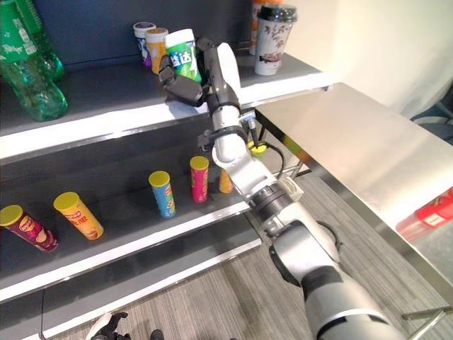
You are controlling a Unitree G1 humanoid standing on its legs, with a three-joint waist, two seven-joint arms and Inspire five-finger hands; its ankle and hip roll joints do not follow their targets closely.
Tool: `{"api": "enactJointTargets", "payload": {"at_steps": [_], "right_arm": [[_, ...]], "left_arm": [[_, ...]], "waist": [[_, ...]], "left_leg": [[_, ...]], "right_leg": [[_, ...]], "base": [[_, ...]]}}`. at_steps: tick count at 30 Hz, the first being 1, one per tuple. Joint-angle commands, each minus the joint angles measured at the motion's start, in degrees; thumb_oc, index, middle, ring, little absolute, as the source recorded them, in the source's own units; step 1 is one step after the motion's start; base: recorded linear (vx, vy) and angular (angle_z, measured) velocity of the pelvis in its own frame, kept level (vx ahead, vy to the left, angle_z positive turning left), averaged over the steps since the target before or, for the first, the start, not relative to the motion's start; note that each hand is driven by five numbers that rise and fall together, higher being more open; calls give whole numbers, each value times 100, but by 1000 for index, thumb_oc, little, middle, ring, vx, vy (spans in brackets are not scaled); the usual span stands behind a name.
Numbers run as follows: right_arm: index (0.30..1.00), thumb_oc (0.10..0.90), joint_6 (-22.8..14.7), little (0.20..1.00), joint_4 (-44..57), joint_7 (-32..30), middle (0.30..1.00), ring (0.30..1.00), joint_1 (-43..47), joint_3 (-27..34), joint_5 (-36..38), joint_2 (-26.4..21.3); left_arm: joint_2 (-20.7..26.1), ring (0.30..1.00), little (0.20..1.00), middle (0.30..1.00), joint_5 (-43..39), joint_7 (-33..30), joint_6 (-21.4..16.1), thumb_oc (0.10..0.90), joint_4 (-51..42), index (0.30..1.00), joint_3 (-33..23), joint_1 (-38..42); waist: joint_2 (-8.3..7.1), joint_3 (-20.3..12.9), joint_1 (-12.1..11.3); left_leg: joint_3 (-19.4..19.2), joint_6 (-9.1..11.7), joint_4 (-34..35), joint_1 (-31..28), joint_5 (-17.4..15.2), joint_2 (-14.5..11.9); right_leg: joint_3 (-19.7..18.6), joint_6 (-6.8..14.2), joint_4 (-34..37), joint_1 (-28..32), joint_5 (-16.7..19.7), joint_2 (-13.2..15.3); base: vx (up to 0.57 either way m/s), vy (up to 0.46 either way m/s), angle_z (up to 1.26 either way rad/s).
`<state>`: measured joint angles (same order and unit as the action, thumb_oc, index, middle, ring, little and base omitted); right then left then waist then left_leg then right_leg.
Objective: Put the goods on the table back onto the shelves and tidy them up.
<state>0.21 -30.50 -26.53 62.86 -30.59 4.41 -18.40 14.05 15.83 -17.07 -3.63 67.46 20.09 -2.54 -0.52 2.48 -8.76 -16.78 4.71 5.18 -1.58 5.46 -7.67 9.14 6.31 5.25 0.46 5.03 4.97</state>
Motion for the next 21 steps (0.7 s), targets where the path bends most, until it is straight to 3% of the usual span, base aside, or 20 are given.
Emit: {"api": "enactJointTargets", "payload": {"at_steps": [1, 10, 11, 12, 13, 21], "right_arm": [[300, 400, -311, 300, 378, -78, 300, 300, 726, 268, -494, 131], [300, 400, -260, 300, 602, 2, 300, 300, 168, 330, -815, 448], [347, 431, -273, 347, 625, 2, 347, 347, 123, 343, -791, 463], [488, 525, -273, 488, 662, -16, 488, 488, 77, 360, -783, 468], [900, 800, -253, 900, 780, -70, 900, 900, -63, 419, -780, 453], [900, 800, -215, 900, 1180, -247, 900, 900, -297, 694, -838, 195]], "left_arm": [[230, 900, 900, 900, 119, -120, -71, 800, 169, 900, 421, 205], [196, 900, 900, 900, 200, -123, -68, 800, 30, 900, 441, 222], [190, 900, 900, 900, 207, -127, -65, 800, 29, 900, 441, 213], [186, 900, 900, 900, 207, -129, -58, 800, 25, 900, 439, 207], [181, 900, 900, 900, 226, -139, -30, 800, 11, 900, 431, 209], [187, 900, 900, 900, 280, -152, 7, 800, -10, 900, 434, 258]], "waist": [[-366, -60, -189], [-312, -39, -241], [-308, -35, -243], [-304, -36, -243], [-295, -23, -243], [-213, -69, -169]], "left_leg": [[53, -62, -18, -203, -458, 153], [122, -102, -18, -272, -484, 187], [128, -104, -18, -276, -486, 191], [129, -105, -18, -281, -491, 190], [134, -109, -18, -279, -496, 201], [86, -123, -18, -360, -543, 209]], "right_leg": [[-232, 201, -445, 276, -497, 218], [-183, 195, -497, 329, -557, 237], [-179, 194, -501, 332, -561, 240], [-171, 195, -507, 330, -567, 245], [-168, 196, -514, 328, -569, 251], [-183, 205, -528, 331, -568, 288]], "base": [[4, 7, 9], [4, 5, 3], [1, 7, 9], [-5, 7, 9], [-9, 1, 12], [-2, -1, 1]]}}
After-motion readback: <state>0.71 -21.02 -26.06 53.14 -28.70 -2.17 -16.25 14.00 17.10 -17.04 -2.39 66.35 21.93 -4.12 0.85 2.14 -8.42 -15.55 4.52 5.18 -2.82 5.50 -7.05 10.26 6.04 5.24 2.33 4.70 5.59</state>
